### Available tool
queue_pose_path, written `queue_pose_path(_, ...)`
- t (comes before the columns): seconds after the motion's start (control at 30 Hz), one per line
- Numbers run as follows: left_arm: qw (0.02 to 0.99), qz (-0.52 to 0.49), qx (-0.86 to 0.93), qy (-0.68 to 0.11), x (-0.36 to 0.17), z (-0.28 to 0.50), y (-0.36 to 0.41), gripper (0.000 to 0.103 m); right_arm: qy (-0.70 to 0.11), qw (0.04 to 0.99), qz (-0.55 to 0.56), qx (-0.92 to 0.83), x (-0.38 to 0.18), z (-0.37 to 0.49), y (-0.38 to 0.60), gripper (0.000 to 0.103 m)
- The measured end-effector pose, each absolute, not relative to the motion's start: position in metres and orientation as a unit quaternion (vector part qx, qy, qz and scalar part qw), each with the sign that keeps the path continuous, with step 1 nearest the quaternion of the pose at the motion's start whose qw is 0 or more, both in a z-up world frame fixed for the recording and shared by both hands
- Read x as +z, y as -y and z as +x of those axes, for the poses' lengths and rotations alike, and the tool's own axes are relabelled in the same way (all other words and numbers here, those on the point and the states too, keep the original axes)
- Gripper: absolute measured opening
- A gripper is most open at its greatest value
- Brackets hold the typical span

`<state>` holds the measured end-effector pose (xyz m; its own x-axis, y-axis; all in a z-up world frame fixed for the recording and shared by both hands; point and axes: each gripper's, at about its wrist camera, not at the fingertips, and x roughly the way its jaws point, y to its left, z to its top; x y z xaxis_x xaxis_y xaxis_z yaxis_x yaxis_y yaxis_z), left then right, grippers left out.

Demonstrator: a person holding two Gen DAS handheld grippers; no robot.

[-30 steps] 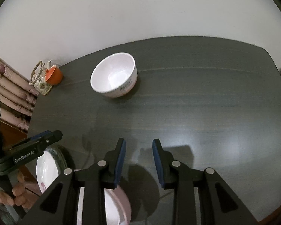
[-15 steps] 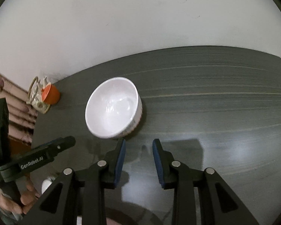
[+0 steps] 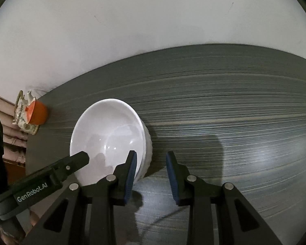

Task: Organize plates and bowls
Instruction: 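Grasp the Rabbit bowl rim with both tools and lift it, then carry the Rabbit bowl with both tools and lower it into the white bowl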

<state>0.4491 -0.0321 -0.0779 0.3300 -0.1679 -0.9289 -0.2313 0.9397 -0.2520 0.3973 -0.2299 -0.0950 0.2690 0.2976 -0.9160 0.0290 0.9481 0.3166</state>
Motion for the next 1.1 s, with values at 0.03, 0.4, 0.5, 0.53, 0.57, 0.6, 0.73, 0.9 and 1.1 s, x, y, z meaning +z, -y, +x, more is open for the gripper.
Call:
queue_pose_path(0.03,0.796,-0.171,0.020,-0.580,-0.080,0.450,0.032,0.037,-0.598,0.786,0.133,0.085,-0.096,0.398,0.228,0.030)
queue_pose_path(0.4,0.797,-0.176,-0.006,-0.578,-0.088,0.456,0.032,0.011,-0.597,0.785,0.139,0.088,-0.100,0.394,0.226,0.016)
queue_pose_path(0.5,0.800,-0.170,-0.006,-0.575,-0.080,0.447,0.034,0.011,-0.598,0.785,0.139,0.087,-0.094,0.389,0.226,0.016)
queue_pose_path(0.53,0.802,-0.170,-0.007,-0.573,-0.077,0.442,0.034,0.011,-0.596,0.786,0.138,0.088,-0.089,0.385,0.227,0.016)
queue_pose_path(0.57,0.805,-0.170,-0.009,-0.568,-0.070,0.436,0.035,0.011,-0.593,0.789,0.136,0.089,-0.082,0.381,0.227,0.016)
queue_pose_path(0.6,0.807,-0.169,-0.010,-0.566,-0.066,0.437,0.032,0.011,-0.590,0.791,0.133,0.090,-0.077,0.378,0.226,0.016)
queue_pose_path(0.73,0.821,-0.155,-0.015,-0.549,-0.034,0.412,0.041,0.011,-0.577,0.800,0.135,0.093,-0.047,0.359,0.229,0.016)
queue_pose_path(0.9,0.835,-0.144,-0.022,-0.531,0.002,0.379,0.051,0.012,-0.556,0.817,0.123,0.095,-0.002,0.326,0.233,0.016)
queue_pose_path(1.1,0.849,-0.133,-0.026,-0.511,0.032,0.338,0.060,0.012,-0.538,0.829,0.117,0.099,0.041,0.278,0.232,0.016)
